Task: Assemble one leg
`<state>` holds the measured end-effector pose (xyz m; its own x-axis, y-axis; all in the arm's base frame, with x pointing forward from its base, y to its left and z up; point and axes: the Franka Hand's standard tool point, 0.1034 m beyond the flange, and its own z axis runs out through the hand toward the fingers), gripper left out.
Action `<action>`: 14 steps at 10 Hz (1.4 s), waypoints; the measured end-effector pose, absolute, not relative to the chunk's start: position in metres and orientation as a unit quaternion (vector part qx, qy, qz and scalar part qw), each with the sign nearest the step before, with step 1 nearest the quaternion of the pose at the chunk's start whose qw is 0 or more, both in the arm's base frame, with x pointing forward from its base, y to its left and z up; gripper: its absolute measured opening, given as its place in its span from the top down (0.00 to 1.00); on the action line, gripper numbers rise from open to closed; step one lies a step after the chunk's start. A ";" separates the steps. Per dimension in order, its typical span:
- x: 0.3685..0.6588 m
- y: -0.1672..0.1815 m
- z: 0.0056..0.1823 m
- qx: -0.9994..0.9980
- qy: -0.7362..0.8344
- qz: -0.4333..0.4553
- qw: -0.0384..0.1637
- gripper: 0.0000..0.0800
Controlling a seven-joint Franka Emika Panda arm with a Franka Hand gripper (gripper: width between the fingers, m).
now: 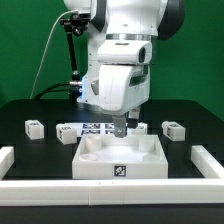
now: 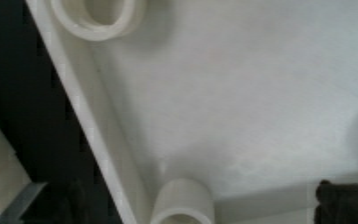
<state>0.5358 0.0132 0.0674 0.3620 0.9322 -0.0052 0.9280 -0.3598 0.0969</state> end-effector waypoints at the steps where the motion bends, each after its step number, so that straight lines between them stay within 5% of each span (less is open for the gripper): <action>1: 0.536 0.013 0.067 0.824 0.564 0.025 0.042 0.19; 11: 0.514 0.021 0.058 0.769 0.638 0.013 0.045 0.19; 14: 0.469 0.018 0.044 0.761 0.648 -0.002 0.028 0.19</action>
Offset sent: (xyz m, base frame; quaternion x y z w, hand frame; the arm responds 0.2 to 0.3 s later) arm -0.0303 0.0076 0.0000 -0.0043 -0.0072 -0.1377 0.9904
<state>0.4688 0.0182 0.0439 0.1614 0.9861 -0.0392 0.9863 -0.1597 0.0414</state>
